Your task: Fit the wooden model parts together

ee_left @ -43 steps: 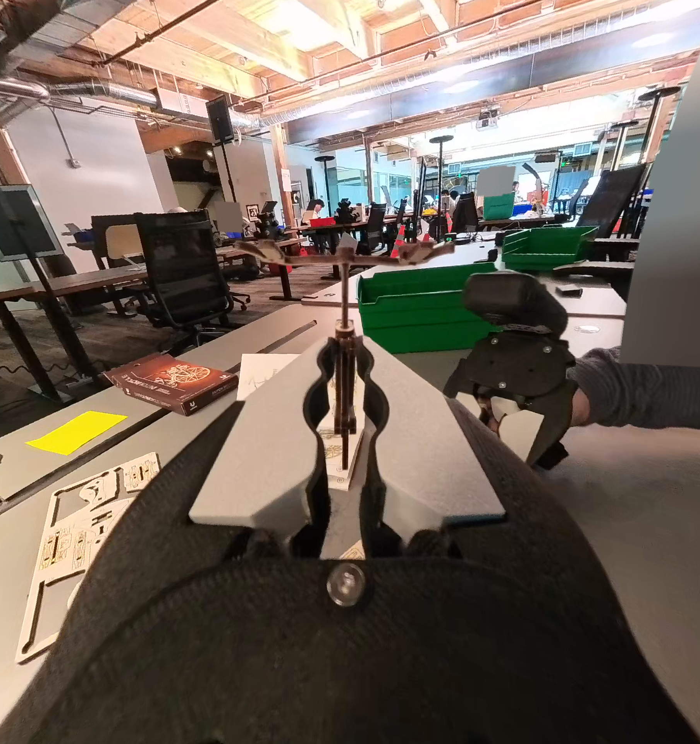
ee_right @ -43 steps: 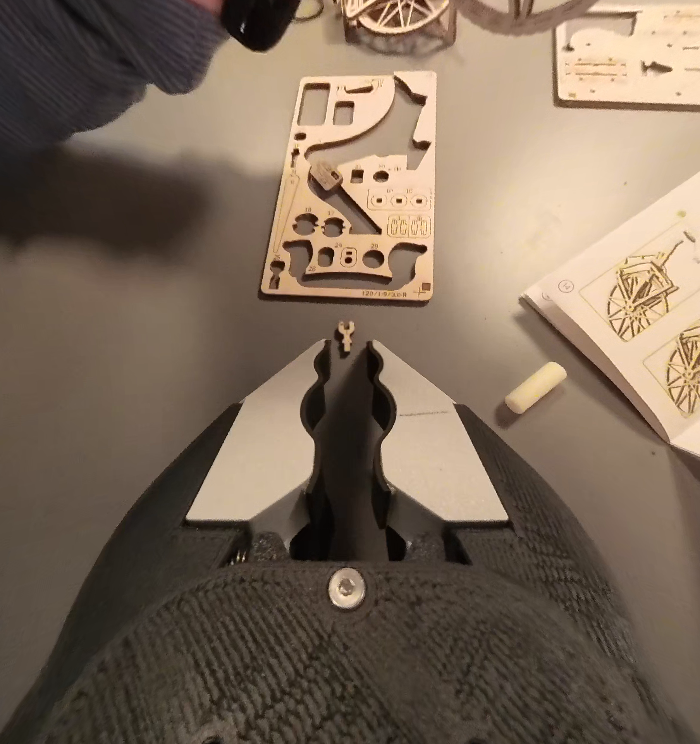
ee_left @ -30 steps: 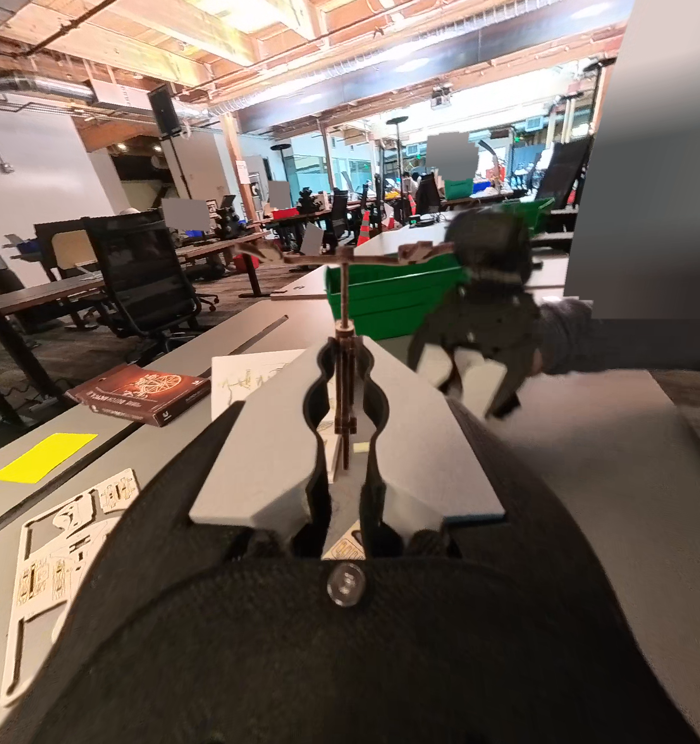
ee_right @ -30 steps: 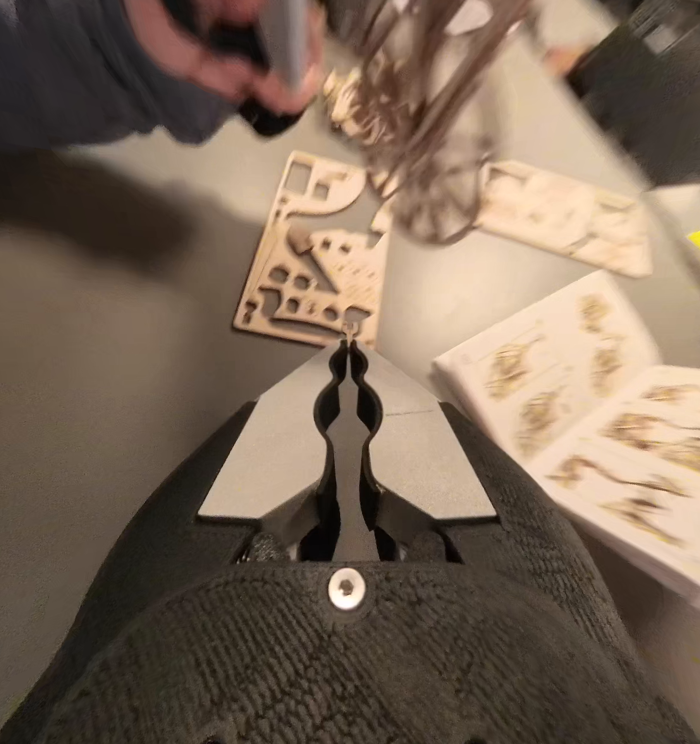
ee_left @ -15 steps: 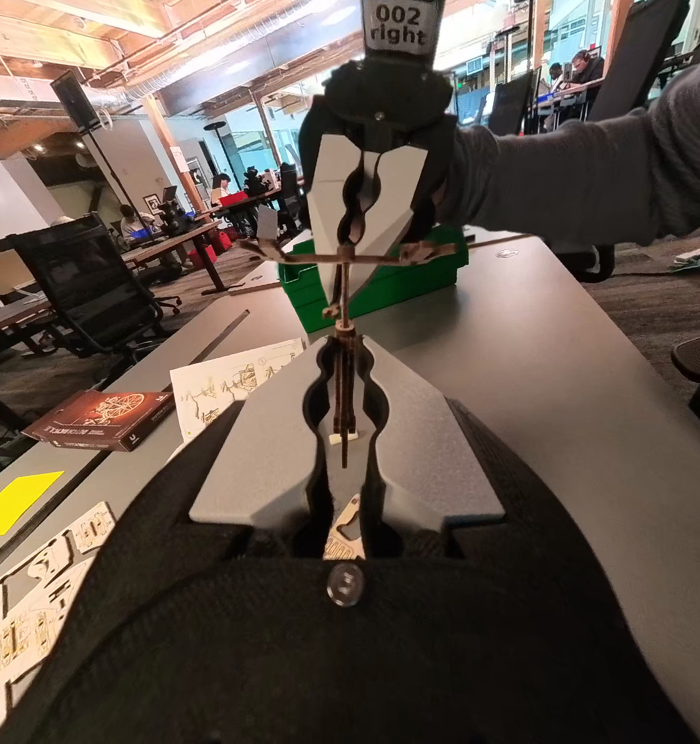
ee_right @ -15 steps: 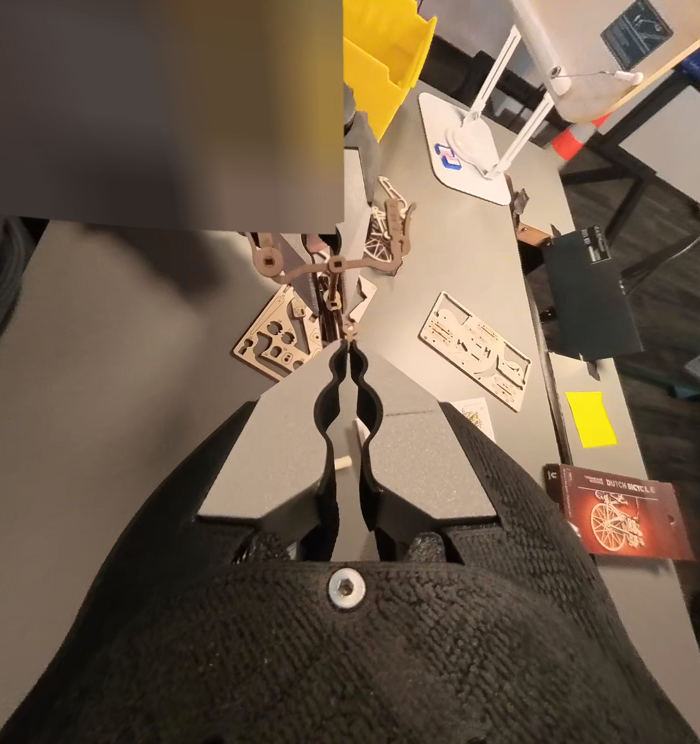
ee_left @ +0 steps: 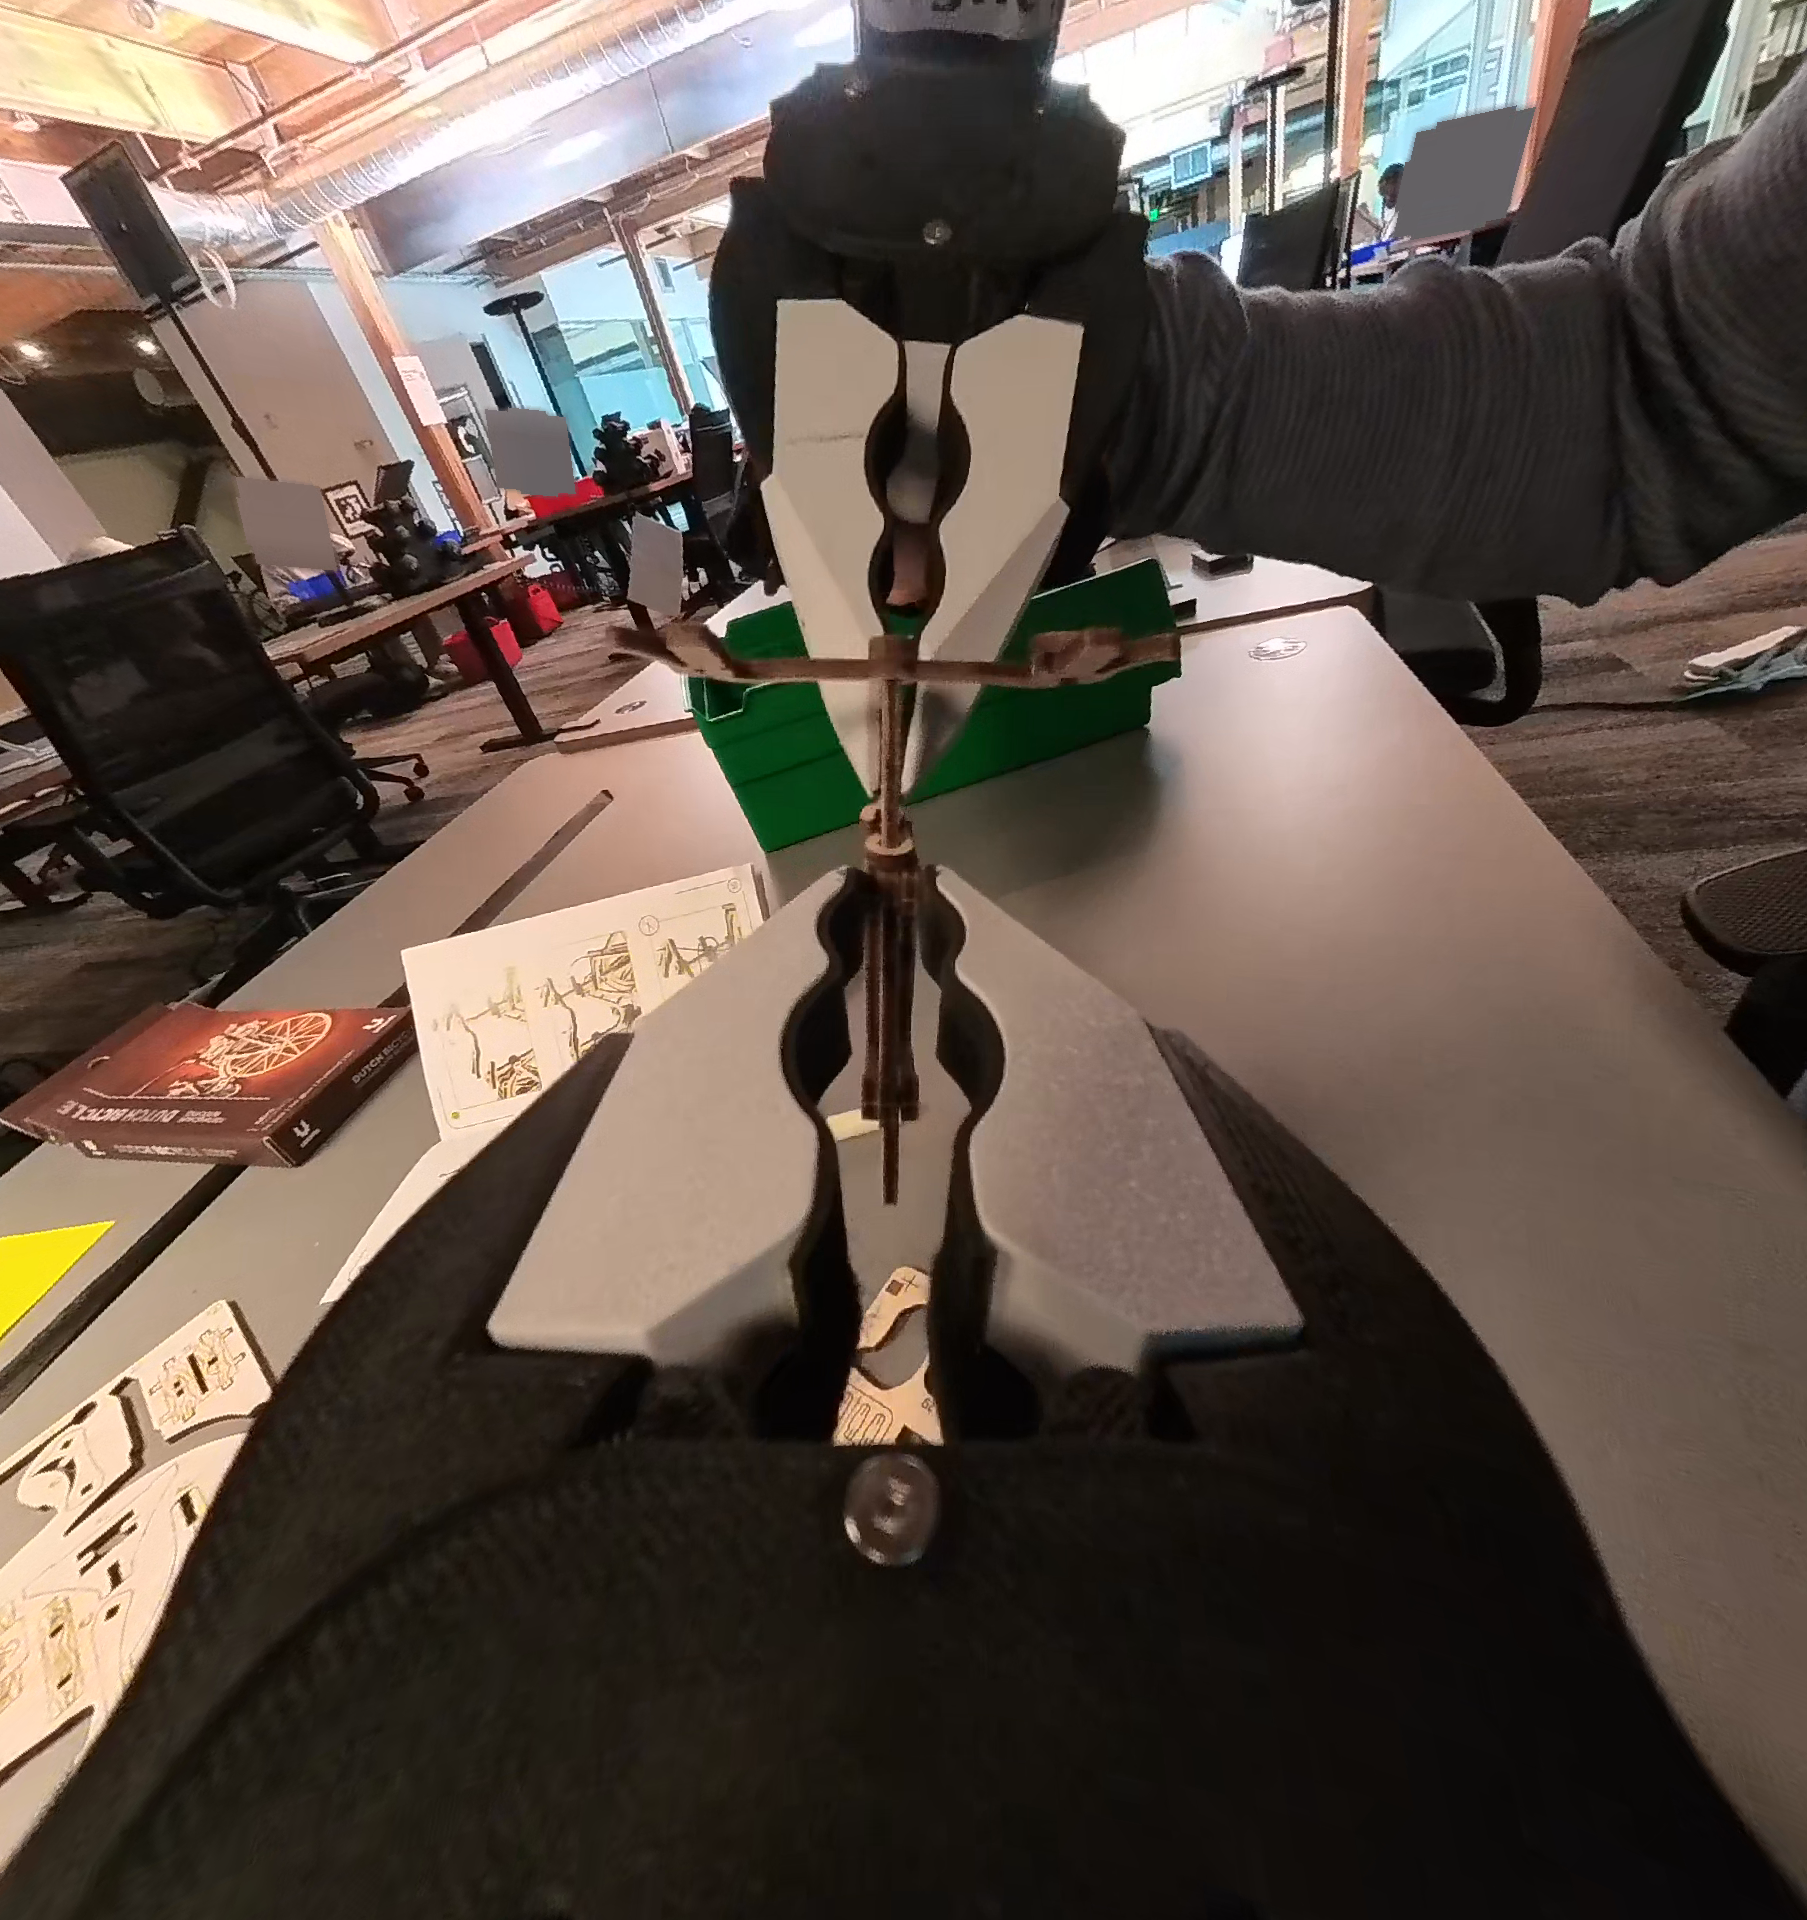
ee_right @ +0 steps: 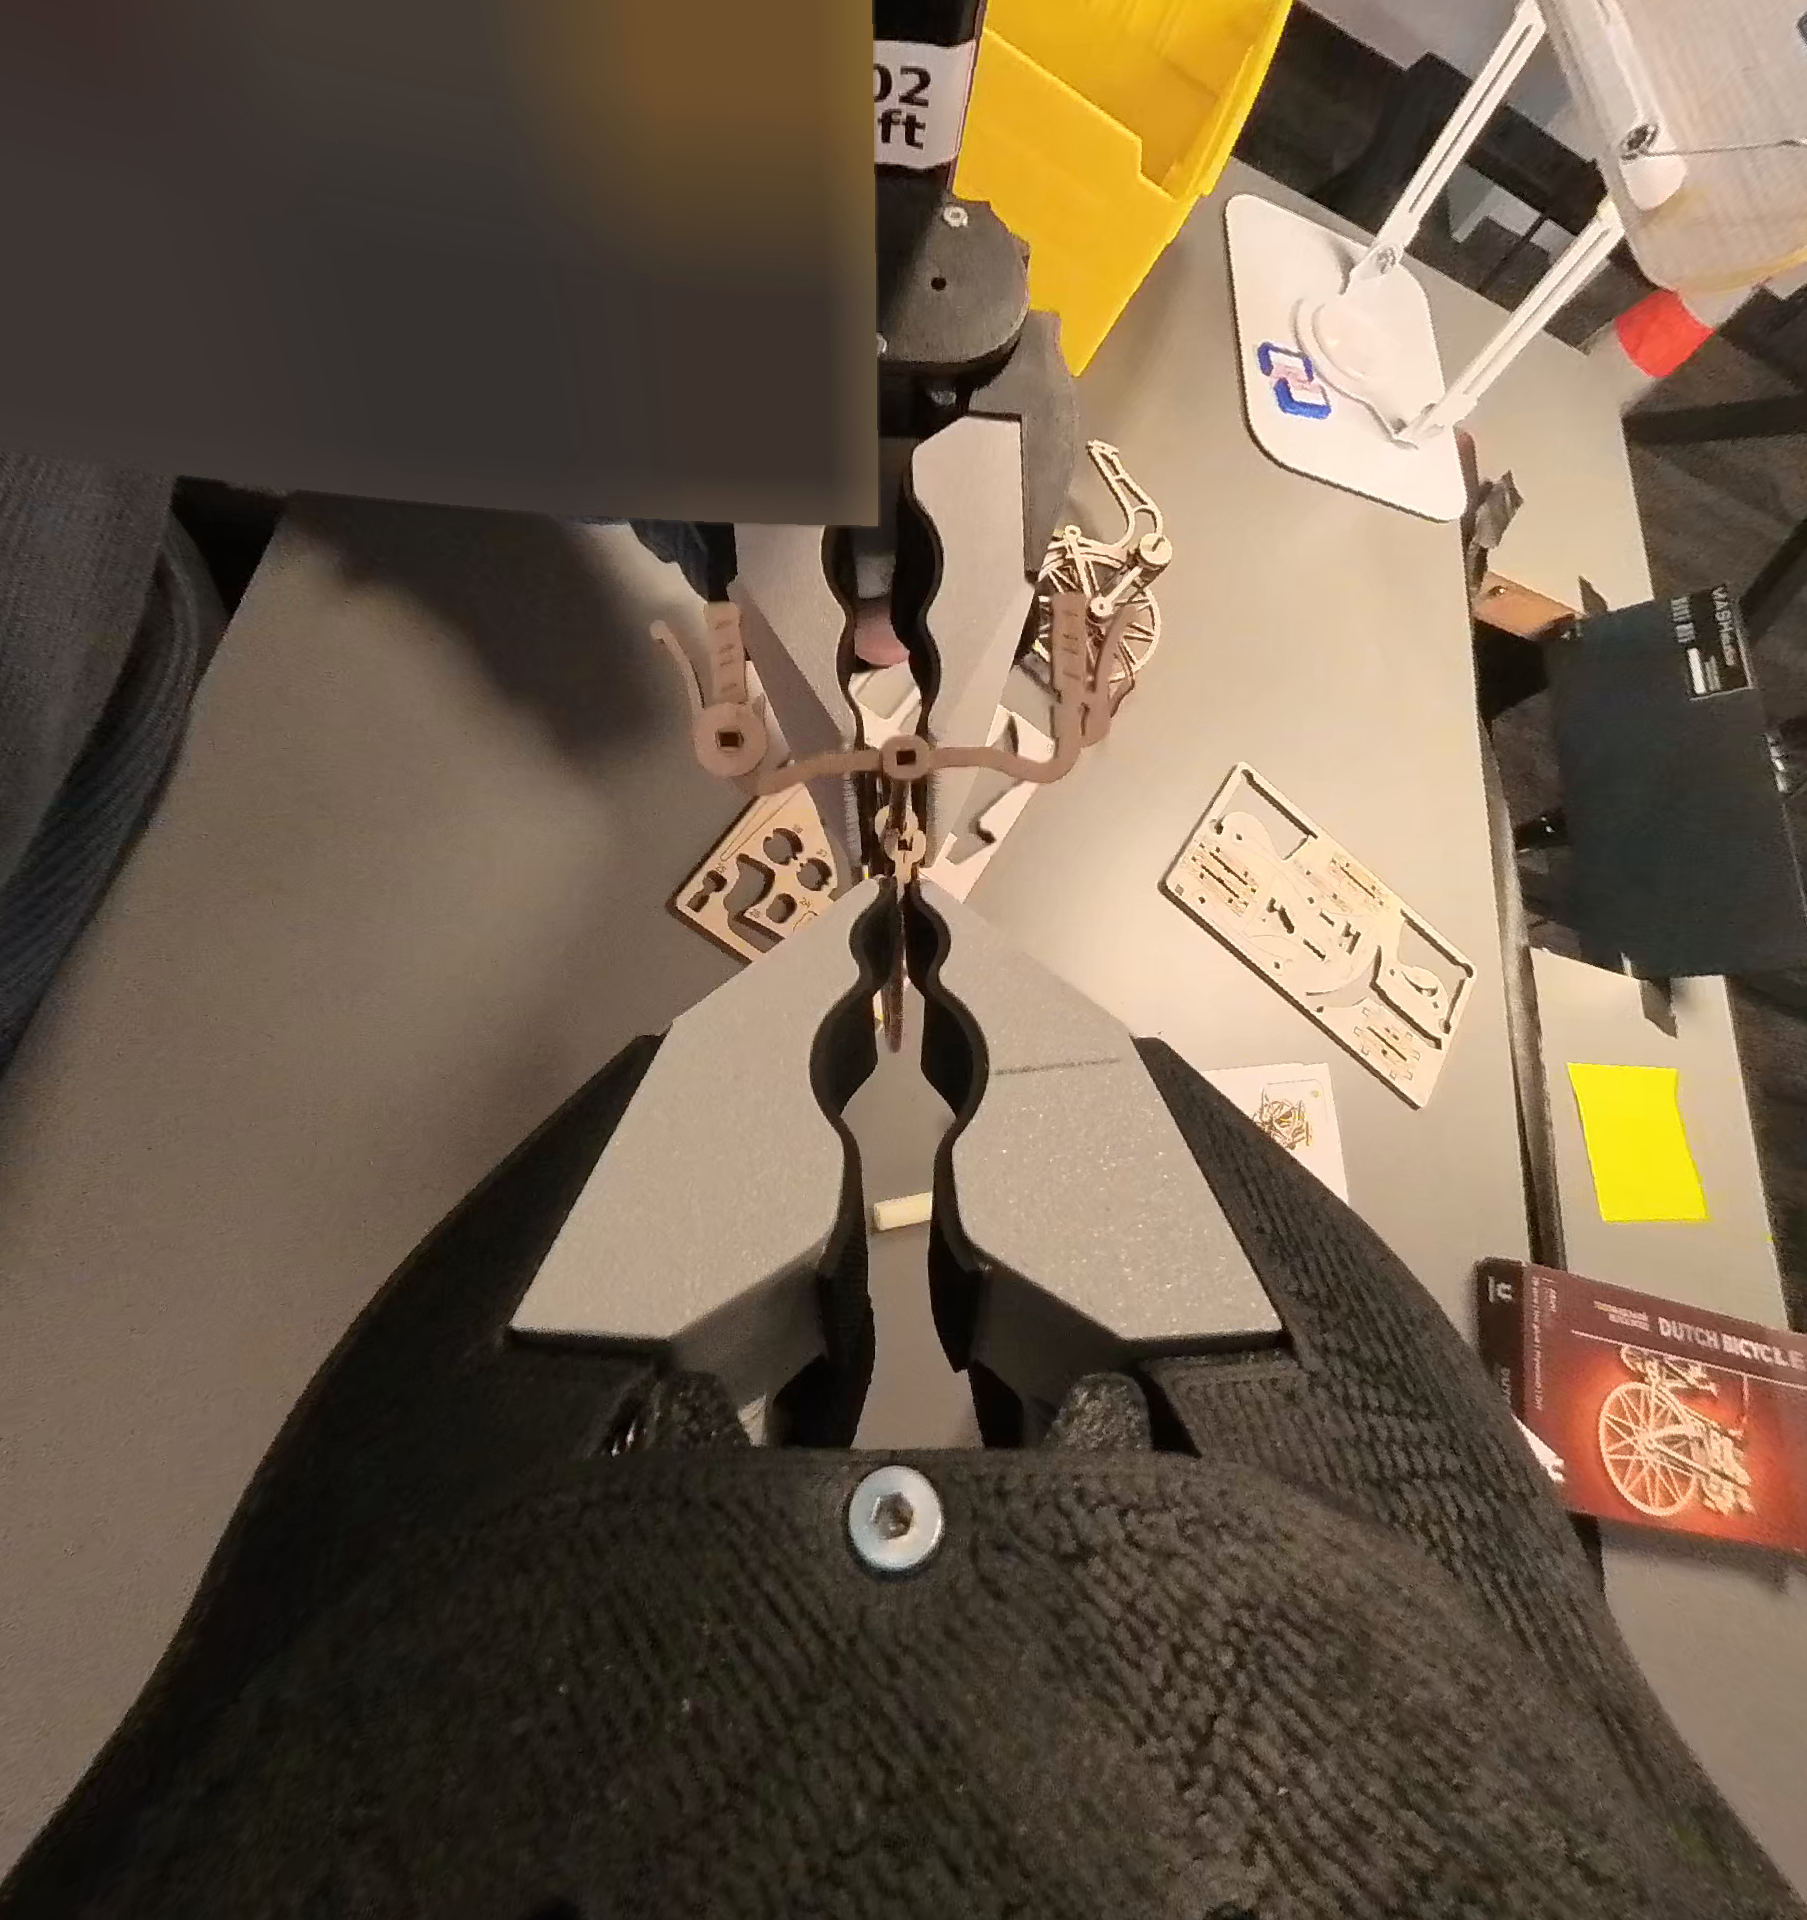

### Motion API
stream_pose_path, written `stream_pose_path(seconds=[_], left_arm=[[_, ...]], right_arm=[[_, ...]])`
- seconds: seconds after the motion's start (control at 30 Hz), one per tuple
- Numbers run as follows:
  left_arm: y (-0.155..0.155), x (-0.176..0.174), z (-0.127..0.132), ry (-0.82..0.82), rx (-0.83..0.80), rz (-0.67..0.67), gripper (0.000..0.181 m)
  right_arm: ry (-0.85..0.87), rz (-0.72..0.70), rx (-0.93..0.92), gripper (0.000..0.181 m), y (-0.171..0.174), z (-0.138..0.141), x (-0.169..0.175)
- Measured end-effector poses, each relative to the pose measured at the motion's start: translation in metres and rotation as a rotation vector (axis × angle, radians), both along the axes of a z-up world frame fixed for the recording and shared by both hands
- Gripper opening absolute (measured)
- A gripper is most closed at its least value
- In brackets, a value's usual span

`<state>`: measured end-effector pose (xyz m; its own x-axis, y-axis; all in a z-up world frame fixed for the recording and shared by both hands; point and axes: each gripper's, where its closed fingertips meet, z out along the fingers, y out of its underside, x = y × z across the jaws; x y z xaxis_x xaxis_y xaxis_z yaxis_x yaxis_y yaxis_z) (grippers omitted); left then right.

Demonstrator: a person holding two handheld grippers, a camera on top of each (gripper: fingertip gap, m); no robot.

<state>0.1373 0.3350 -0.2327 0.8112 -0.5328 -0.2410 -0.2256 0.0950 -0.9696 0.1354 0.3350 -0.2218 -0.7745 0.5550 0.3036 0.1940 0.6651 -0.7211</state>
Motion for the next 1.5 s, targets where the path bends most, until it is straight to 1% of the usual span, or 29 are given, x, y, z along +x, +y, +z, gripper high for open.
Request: stream_pose_path(seconds=[0.67,0.73,0.8,0.9,1.0,1.07,1.1,1.2,1.33,1.4,1.5], left_arm=[[0.002,-0.001,-0.001,-0.02,-0.015,0.0,0.009],[0.003,-0.002,-0.004,-0.008,-0.024,0.015,0.009],[0.005,-0.004,-0.005,-0.005,-0.031,0.029,0.009],[0.009,-0.013,-0.01,-0.009,-0.062,0.074,0.009],[0.015,-0.027,-0.018,-0.034,-0.102,0.138,0.009],[0.018,-0.04,-0.019,-0.058,-0.103,0.192,0.009],[0.019,-0.047,-0.019,-0.068,-0.101,0.225,0.009],[0.019,-0.062,-0.015,-0.108,-0.08,0.29,0.009],[0.018,-0.068,-0.01,-0.15,-0.06,0.307,0.009],[0.017,-0.069,-0.009,-0.152,-0.058,0.306,0.009],[0.017,-0.067,-0.009,-0.158,-0.06,0.296,0.009]], right_arm=[[-0.023,-0.013,-0.018,0.0,0.001,-0.006,-0.002],[-0.016,-0.016,0.006,0.0,0.002,-0.005,-0.002],[-0.027,-0.041,0.069,0.0,0.008,-0.009,-0.003],[-0.118,-0.095,0.148,0.0,0.023,-0.028,0.002],[-0.236,-0.134,0.085,0.0,0.031,-0.059,0.01],[-0.299,-0.164,-0.001,0.001,0.028,-0.082,0.014],[-0.325,-0.177,-0.043,0.006,0.024,-0.092,0.016],[-0.333,-0.194,-0.144,0.016,0.006,-0.116,0.018],[-0.378,-0.285,-0.228,0.015,-0.011,-0.141,0.015],[-0.344,-0.293,-0.201,0.018,-0.013,-0.146,0.012],[-0.252,-0.267,-0.119,0.026,-0.013,-0.144,0.005]])
